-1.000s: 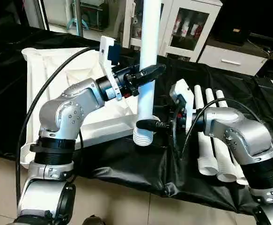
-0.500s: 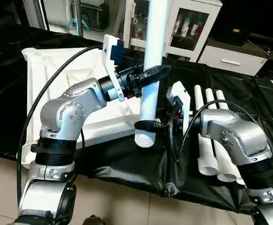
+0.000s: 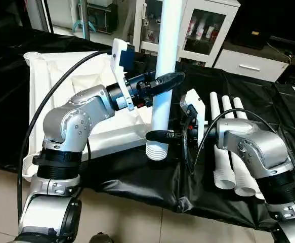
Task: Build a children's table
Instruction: Insert table leg to table base
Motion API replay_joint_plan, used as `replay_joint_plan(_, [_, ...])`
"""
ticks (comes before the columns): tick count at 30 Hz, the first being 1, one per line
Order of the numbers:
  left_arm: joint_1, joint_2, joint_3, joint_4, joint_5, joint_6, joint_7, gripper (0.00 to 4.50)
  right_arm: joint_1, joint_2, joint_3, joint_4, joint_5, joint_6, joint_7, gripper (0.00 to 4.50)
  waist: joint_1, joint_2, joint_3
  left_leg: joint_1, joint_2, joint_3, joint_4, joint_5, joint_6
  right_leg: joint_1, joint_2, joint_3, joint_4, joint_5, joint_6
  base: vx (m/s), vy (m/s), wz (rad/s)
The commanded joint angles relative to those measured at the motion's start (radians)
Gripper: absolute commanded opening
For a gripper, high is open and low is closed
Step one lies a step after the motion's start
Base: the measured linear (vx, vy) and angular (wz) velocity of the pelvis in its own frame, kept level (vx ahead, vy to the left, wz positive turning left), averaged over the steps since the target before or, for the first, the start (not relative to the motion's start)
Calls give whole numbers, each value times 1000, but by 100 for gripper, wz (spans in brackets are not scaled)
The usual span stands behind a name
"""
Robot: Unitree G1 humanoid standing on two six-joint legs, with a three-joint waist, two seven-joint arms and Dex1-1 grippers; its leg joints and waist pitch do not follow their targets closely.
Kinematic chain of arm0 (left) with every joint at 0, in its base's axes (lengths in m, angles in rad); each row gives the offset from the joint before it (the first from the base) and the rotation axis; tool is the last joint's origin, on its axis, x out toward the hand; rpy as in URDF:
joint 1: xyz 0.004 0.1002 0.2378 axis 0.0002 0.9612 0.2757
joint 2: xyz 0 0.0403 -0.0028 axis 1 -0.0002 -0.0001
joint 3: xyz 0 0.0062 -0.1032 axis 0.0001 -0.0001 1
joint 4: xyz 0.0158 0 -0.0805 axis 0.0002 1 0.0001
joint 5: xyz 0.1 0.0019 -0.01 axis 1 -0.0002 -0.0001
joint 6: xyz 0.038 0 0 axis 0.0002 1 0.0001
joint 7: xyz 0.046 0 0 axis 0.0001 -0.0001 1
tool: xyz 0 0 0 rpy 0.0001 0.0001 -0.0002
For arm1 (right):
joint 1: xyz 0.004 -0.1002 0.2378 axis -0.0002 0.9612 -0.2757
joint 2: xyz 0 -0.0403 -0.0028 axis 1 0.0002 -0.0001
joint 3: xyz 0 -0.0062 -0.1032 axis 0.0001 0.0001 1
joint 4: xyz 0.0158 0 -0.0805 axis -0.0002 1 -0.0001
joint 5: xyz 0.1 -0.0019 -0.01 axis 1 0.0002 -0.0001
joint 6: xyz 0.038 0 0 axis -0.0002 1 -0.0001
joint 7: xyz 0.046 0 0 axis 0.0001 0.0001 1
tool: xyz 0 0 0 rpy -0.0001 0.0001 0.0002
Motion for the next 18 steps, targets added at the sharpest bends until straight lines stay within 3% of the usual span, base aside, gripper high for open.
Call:
replay_joint_plan(1, [-14,-6,-7,-32,-25,-1,-10,178,15,-1,27,4,-18,2,16,247,2,20,-74,28,29,-5,-63,-96,-58,51,-50,38,-50,106,-223,0,0,0])
replay_joint_plan(7, [-15,-3,-14,-35,-27,0,-26,178,18,-3,41,-1,-32,-2,9,290,3,20,-74,27,29,-5,-63,-97,-59,51,-49,37,-50,114,-228,0,0,0])
replay_joint_plan(18, [0,15,-44,-56,-28,10,-64,178,13,10,22,5,-36,-25,1,290,1,22,-73,29,30,-5,-65,-123,-67,49,-49,38,-51,88,-223,0,0,0])
